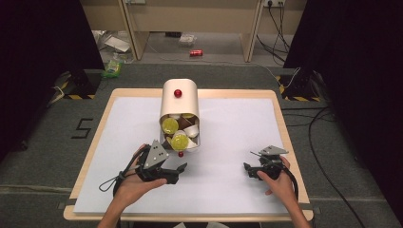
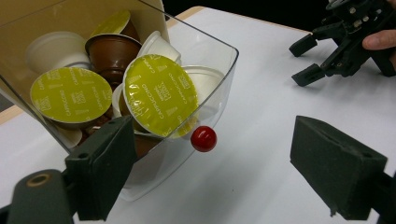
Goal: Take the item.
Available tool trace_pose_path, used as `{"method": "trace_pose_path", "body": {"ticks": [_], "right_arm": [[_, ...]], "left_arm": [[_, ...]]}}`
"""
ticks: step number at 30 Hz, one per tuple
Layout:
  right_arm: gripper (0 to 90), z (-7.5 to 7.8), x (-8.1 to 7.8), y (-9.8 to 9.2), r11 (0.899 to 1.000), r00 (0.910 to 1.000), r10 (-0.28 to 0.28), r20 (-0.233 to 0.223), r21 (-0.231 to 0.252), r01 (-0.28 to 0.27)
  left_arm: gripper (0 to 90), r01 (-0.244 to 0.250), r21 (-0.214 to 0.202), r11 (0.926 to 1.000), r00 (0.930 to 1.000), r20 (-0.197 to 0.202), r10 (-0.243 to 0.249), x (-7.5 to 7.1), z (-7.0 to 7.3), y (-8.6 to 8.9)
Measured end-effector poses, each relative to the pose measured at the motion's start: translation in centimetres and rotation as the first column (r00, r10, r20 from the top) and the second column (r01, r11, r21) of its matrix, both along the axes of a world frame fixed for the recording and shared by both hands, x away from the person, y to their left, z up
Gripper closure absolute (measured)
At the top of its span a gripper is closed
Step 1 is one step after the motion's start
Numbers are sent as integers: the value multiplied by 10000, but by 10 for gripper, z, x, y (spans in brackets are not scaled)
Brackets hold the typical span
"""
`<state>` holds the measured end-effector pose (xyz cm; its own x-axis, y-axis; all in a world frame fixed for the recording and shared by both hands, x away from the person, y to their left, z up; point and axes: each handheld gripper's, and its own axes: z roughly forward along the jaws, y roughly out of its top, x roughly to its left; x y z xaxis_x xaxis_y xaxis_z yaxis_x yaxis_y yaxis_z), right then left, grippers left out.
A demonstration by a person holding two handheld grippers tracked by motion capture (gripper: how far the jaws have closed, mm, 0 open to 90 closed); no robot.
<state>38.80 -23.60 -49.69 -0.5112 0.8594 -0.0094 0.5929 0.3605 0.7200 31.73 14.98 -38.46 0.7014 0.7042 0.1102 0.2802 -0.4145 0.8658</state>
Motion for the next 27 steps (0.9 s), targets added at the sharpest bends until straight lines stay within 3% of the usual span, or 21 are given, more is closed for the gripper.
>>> {"method": "trace_pose_path", "body": {"ticks": [8, 18, 27], "right_arm": [[132, 0, 0, 0, 10000, 10000, 3, -2, 8, -3], [132, 0, 0, 0, 10000, 10000, 4, -1, 7, -4], [132, 0, 0, 0, 10000, 10000, -1, -1, 2, 1]], "left_arm": [[153, -67, -176, 9998, 9996, -263, 62, 5, 2, 2], [153, -108, -314, 9994, 9999, -65, 106, 7, 12, 4], [153, -186, -452, 9988, 9998, -100, 182, 19, 22, 7]]}}
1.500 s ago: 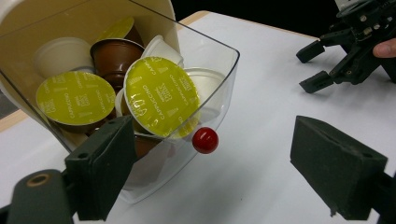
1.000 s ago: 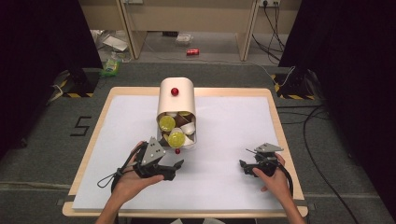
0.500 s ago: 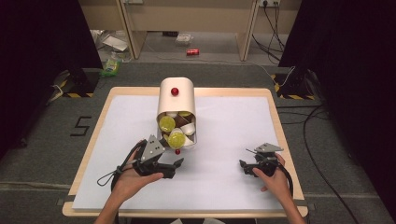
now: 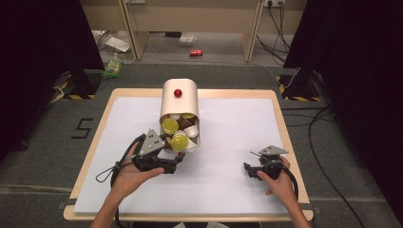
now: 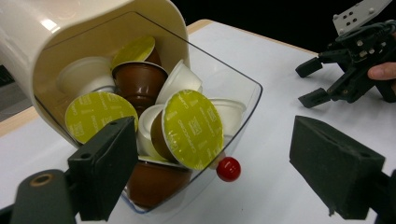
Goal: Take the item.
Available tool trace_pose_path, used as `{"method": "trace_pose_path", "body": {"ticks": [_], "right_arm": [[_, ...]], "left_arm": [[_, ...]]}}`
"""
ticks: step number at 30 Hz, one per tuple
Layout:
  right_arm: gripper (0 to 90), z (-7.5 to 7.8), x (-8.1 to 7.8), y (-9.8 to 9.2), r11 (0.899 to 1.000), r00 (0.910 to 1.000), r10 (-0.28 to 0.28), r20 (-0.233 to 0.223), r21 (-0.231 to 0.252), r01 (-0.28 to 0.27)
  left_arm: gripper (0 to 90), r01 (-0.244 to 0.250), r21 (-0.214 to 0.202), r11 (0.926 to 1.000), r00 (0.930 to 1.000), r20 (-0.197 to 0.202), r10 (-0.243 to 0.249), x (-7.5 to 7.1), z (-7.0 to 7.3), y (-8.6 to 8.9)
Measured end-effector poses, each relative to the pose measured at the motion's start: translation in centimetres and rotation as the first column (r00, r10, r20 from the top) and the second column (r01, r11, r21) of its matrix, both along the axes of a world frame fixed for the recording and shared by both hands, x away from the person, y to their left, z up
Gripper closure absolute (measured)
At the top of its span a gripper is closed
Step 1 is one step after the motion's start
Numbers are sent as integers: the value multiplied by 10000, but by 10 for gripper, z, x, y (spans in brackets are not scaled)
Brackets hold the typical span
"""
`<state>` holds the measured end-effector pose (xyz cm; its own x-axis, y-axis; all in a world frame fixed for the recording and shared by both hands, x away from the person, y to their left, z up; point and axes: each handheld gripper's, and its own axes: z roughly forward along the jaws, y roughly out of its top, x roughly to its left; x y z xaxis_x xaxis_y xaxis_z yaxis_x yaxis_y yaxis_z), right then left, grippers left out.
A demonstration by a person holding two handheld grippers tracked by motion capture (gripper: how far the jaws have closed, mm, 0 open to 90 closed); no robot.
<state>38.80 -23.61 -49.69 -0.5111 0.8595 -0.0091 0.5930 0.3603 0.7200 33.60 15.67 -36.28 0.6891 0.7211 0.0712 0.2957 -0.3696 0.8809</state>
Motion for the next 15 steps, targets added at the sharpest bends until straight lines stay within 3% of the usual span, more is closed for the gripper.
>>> {"method": "trace_pose_path", "body": {"ticks": [15], "right_arm": [[132, 0, 0, 0, 10000, 10000, 5, -4, 8, -5]], "left_arm": [[153, -71, 37, 10000, 9999, -118, 71, 15, 5, 1]]}}
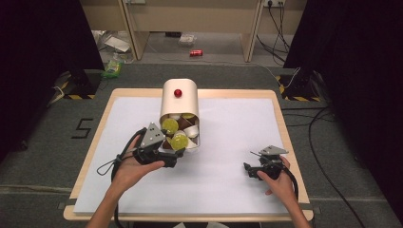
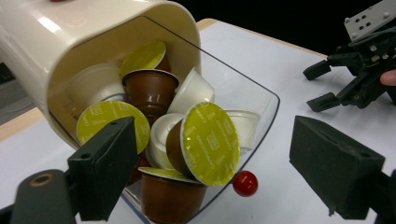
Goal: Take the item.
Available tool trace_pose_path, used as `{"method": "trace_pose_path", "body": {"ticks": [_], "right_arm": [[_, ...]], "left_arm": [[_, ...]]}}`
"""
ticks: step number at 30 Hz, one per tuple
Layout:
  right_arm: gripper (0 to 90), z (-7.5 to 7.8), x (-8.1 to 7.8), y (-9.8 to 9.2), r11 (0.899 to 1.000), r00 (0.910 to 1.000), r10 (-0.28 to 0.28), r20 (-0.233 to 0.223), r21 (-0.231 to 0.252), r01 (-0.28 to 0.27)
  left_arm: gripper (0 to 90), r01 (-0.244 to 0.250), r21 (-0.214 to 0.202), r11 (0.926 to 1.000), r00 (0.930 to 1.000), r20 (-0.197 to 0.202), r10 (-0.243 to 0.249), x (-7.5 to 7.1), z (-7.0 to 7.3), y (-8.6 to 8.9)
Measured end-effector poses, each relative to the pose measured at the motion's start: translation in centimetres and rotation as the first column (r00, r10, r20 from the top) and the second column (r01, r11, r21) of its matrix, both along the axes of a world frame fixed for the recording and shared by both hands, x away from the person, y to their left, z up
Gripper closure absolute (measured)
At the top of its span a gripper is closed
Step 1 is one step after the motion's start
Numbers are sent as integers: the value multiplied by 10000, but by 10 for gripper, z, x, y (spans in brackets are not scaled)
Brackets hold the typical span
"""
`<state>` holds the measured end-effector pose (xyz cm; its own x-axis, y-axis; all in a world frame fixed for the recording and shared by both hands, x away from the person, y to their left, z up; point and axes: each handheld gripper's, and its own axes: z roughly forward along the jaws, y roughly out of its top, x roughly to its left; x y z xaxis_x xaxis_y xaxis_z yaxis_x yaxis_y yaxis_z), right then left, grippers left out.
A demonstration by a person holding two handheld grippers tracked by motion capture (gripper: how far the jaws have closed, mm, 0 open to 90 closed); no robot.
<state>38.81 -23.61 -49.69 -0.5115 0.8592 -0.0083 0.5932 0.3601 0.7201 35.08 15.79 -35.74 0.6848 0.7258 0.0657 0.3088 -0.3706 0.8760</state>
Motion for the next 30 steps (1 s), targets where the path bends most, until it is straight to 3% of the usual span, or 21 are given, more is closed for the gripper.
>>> {"method": "trace_pose_path", "body": {"ticks": [12, 22, 30], "right_arm": [[132, 0, 0, 0, 10000, 10000, 5, -1, 6, -5], [132, 0, 0, 0, 10000, 10000, 12, 5, 1, -12], [132, 0, 0, 0, 10000, 10000, 2, -2, 7, -2]], "left_arm": [[170, -237, 34, 9997, 9996, -178, 238, 16, 2, 2], [258, -6, 274, 9996, 9978, -655, 24, 25, -4, -2], [362, 209, 463, 9987, 9910, -1329, -146, 33, -11, -5]]}}
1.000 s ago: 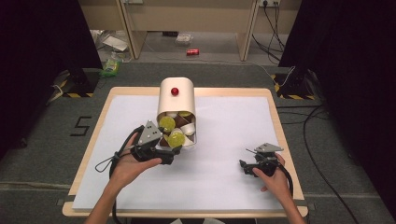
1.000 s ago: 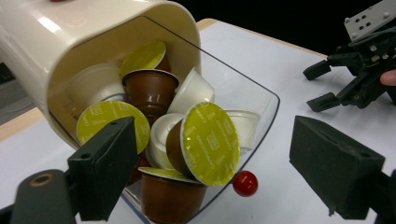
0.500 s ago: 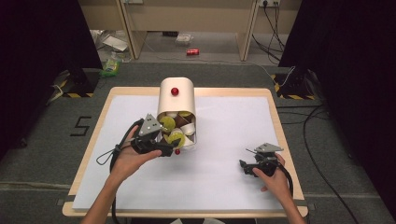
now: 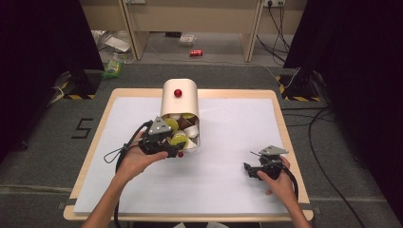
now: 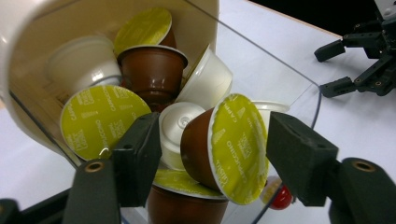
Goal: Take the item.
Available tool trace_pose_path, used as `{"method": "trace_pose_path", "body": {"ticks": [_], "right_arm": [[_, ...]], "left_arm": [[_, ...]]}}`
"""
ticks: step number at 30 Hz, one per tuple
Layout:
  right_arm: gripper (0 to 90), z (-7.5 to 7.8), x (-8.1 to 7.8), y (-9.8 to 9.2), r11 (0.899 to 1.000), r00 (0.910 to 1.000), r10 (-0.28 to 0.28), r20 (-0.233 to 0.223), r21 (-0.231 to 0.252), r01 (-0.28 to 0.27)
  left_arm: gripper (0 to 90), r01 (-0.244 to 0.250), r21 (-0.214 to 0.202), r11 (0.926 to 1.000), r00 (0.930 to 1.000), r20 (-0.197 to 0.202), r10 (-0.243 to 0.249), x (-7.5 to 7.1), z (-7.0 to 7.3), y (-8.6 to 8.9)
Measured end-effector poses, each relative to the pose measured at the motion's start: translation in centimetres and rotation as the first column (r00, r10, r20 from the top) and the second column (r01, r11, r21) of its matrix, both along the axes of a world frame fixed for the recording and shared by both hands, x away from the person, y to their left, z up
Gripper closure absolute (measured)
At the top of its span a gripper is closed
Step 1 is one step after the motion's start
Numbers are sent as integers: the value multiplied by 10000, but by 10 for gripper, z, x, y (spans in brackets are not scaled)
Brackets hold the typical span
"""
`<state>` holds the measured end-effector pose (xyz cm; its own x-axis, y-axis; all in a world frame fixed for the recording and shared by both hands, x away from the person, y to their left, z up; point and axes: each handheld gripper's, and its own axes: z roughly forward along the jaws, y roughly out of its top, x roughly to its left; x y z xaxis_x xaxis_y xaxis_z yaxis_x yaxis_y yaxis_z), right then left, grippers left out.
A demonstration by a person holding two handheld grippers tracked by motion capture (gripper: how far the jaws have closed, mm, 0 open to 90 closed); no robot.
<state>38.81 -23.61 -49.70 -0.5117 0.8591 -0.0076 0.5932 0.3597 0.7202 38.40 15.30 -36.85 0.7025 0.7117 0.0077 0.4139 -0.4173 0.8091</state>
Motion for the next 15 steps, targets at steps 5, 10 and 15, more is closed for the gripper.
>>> {"method": "trace_pose_path", "body": {"ticks": [5, 10, 15], "right_arm": [[132, 0, 0, 0, 10000, 10000, 2, 0, 0, -2], [132, 0, 0, 0, 10000, 10000, 2, 7, -8, -2], [132, 0, 0, 0, 10000, 10000, 12, 8, -8, -12]], "left_arm": [[420, 148, -224, 9996, 9989, -442, -158, 6, -4, 0], [480, 203, -312, 9993, 9983, -545, -220, 9, -8, 0], [512, 153, -344, 9993, 9995, -257, -162, 6, -3, 3]]}}
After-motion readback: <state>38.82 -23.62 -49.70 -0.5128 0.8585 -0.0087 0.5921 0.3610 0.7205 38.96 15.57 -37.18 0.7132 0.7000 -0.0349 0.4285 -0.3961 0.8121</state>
